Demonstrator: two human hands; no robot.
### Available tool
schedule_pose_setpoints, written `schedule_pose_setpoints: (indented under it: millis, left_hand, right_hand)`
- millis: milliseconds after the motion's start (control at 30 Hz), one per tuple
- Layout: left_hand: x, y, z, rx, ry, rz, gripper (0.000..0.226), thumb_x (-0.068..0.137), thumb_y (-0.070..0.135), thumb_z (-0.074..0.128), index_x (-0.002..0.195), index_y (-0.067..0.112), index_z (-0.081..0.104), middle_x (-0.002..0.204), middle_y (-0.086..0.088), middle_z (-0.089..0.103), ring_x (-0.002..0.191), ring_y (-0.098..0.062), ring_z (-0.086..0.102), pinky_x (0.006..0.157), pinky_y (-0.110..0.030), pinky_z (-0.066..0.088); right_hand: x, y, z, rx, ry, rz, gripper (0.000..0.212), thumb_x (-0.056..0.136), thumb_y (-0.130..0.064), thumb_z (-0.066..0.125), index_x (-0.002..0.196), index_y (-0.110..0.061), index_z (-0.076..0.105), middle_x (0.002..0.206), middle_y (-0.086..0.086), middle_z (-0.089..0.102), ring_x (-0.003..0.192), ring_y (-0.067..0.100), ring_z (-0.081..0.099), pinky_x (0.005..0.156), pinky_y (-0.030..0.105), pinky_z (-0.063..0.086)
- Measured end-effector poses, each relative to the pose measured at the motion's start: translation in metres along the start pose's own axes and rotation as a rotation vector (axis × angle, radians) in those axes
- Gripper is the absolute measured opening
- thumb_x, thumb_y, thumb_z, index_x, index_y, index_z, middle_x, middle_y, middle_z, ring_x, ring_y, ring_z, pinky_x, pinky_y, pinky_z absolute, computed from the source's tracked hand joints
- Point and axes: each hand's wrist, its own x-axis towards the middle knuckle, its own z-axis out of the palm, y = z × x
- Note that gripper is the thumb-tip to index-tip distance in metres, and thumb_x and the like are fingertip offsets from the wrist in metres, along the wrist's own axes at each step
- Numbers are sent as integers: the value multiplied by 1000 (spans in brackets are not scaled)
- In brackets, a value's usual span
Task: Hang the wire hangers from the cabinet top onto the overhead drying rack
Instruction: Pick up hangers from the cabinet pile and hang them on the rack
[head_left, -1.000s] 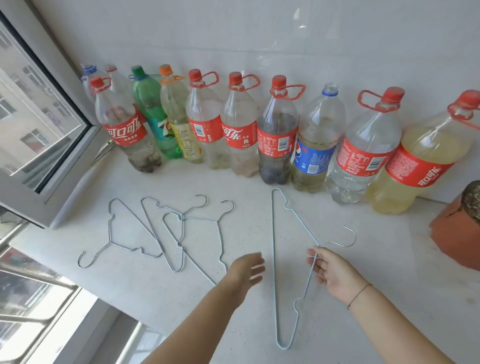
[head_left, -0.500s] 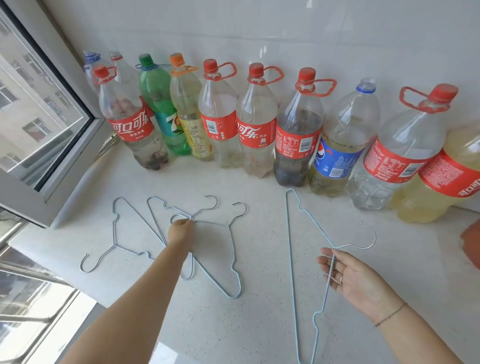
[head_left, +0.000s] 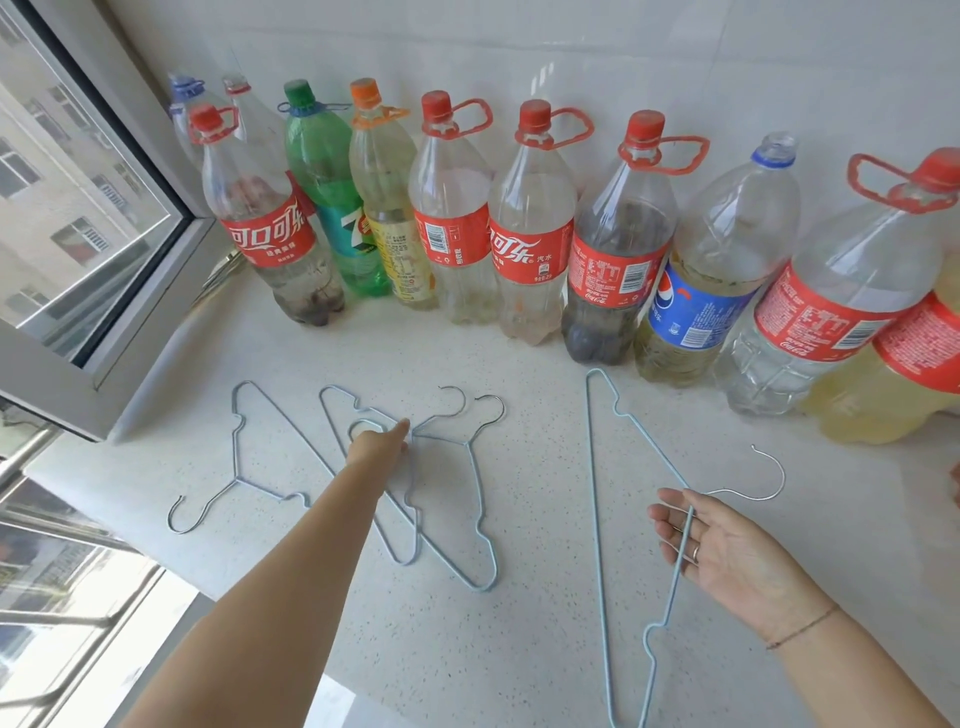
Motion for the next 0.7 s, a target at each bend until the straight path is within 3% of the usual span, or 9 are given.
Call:
schedule_pose_setpoints:
  millis: [100, 200, 300, 367, 433, 500, 600, 700]
  left_hand:
    - [-1, 6, -1, -61, -72, -49, 50, 90, 53, 48, 99, 7, 66, 123, -7, 62, 102, -27, 53, 90, -34, 39]
    - [-10, 10, 3, 30, -82, -61, 64, 91, 55, 42, 121, 1, 58, 131, -16, 54, 120, -33, 50, 102, -38, 39]
    - [-23, 13, 12, 17, -133, -47, 63, 95, 50, 39, 127, -2, 52, 128, -17, 54, 115, -33, 52, 99, -38, 41]
    - [-30, 13, 16, -47, -198, -58, 57, 95, 50, 38, 106, -1, 63, 94, -12, 56, 79, -23, 52, 76, -31, 40]
    - [-40, 14, 18, -109, -263, -102, 56, 94, 53, 39, 79, 6, 65, 70, -5, 39, 60, -17, 33, 64, -29, 30]
    - [-49, 13, 23, -139, -350, -118, 56, 92, 56, 40, 76, 9, 66, 69, -2, 34, 61, -16, 30, 64, -29, 29]
    - [-62, 10, 33, -177, -469, -110, 55, 92, 57, 39, 78, 11, 67, 75, -2, 42, 65, -16, 35, 74, -30, 32]
    - [-76, 6, 43, -307, -621, -122, 54, 91, 58, 40, 73, 12, 62, 77, -3, 50, 68, -17, 45, 70, -31, 35]
  right_hand:
    - [0, 0, 1, 2, -6, 4, 19, 91, -23, 47, 96, -13, 62, 82, 6, 67, 79, 16, 54, 73, 27, 41]
    - [-1, 0, 1, -3, -11, 4, 18, 90, -23, 48, 97, -13, 62, 78, 5, 68, 79, 16, 54, 73, 28, 41]
    - [-2, 0, 1, -4, -16, 3, 18, 90, -23, 48, 97, -14, 62, 77, 5, 69, 80, 16, 54, 74, 28, 41]
    - [-3, 1, 1, 4, -21, 1, 18, 90, -23, 48, 97, -14, 62, 78, 5, 68, 80, 16, 54, 74, 28, 41]
    - [-3, 2, 1, 9, -27, 4, 18, 90, -23, 49, 97, -14, 62, 78, 5, 69, 80, 16, 54, 74, 29, 42]
    - [-4, 2, 1, 16, -30, 9, 18, 89, -23, 49, 97, -14, 62, 78, 5, 69, 80, 16, 54, 74, 29, 42]
    - [-5, 3, 3, 27, -32, 12, 18, 89, -23, 50, 97, -13, 62, 82, 7, 67, 80, 16, 54, 74, 29, 42]
    - [-6, 4, 3, 32, -41, 8, 18, 89, -23, 50, 99, -13, 62, 83, 7, 67, 80, 16, 55, 74, 29, 42]
